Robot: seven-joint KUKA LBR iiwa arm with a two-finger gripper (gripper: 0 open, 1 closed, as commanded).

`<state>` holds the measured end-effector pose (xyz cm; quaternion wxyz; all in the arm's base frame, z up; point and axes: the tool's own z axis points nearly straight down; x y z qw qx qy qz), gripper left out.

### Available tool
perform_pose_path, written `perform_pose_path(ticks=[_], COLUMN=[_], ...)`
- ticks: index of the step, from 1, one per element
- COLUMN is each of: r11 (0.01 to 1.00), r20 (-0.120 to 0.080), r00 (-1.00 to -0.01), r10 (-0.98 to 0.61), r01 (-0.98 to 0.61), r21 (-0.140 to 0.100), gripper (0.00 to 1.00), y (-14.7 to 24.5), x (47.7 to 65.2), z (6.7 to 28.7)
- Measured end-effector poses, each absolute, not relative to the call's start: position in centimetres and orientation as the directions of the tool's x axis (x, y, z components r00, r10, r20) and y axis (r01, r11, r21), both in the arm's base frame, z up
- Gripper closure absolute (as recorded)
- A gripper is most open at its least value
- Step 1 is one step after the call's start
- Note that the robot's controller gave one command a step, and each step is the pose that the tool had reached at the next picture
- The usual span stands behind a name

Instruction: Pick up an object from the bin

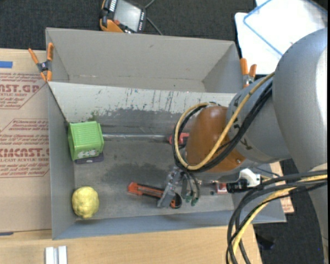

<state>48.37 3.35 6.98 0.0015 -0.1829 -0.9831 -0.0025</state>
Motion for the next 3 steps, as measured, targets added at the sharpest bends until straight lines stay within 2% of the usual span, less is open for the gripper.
perform_pose_path(ticks=[2, 3], r11=[0.933, 0.934], r20=[0.006, 0.013], r00=[-0.933, -0.933], r10=[0.359, 0.358], r01=[0.359, 0.358], r21=[0.004, 0.001], gripper=[1.00, 1.00], y=[3.4, 3.4], x=[48.3, 48.1], z=[7.8, 12.3])
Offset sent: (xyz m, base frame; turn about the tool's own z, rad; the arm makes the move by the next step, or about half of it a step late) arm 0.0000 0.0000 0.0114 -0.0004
